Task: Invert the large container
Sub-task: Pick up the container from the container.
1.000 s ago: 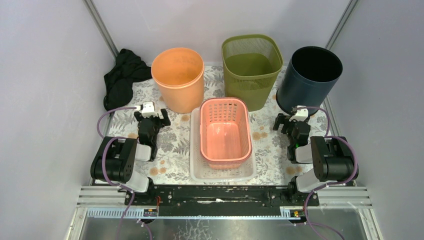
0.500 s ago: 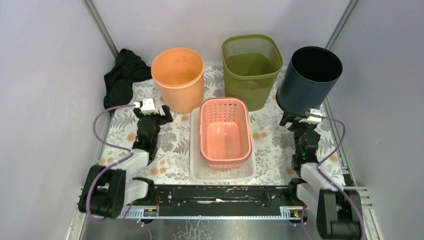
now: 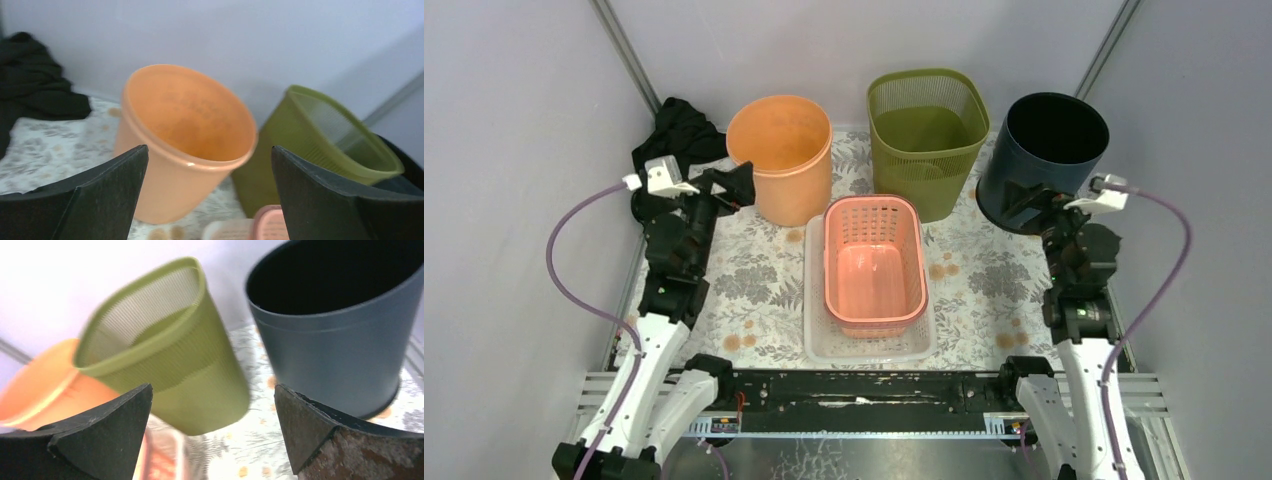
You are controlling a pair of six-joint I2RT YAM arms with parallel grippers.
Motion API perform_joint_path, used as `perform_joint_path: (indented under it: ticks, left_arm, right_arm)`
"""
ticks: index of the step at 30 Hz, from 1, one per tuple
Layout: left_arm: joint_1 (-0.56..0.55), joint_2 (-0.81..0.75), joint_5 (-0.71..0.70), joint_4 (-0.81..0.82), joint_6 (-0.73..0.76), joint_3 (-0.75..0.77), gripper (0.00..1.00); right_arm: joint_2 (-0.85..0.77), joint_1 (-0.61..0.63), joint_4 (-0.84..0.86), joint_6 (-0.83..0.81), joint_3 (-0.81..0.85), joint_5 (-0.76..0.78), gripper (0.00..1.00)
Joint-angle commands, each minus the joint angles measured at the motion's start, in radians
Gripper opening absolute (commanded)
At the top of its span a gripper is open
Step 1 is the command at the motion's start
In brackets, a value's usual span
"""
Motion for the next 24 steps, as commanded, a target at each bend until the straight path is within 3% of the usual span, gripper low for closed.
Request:
perform_joint_path:
  ticks: [1, 4, 8, 10, 16, 24]
  left_arm:
    - [-0.007, 0.053, 0.231, -0.3, -0.109, 0.255, 1.0]
    - [-0.007, 0.065, 0.312, -0.464, -0.078, 0.402, 1.0]
    - [-0.007, 0.011, 0.183, -0.645, -0.248, 0.449, 1.0]
    - [-0.007, -0.02, 0.349, -0.572, -0.236, 0.413, 1.0]
    - [-0.007, 0.005, 0.537, -0.706, -0.336, 0.382, 1.0]
    - [-0.012, -0.063, 0.491, -0.808, -0.358, 0.207, 1.0]
  right_arm:
    - [0.024, 0.004, -0.285, 0.171, 0.224, -0.157, 0.99]
    - [0.076, 0.003, -0.37, 0.164, 0.33, -0.278, 0.99]
    - [0.172, 0.003, -0.66, 0.182, 0.49, -0.235, 0.99]
    - [0.196, 0.003, -0.701, 0.144, 0.502, -0.388, 0.99]
    - [0.21, 0.003, -0.782, 0.099, 0.334, -0.642, 0.99]
    - [0.14, 0.004, -0.787, 0.111, 0.116, -0.617, 1.0]
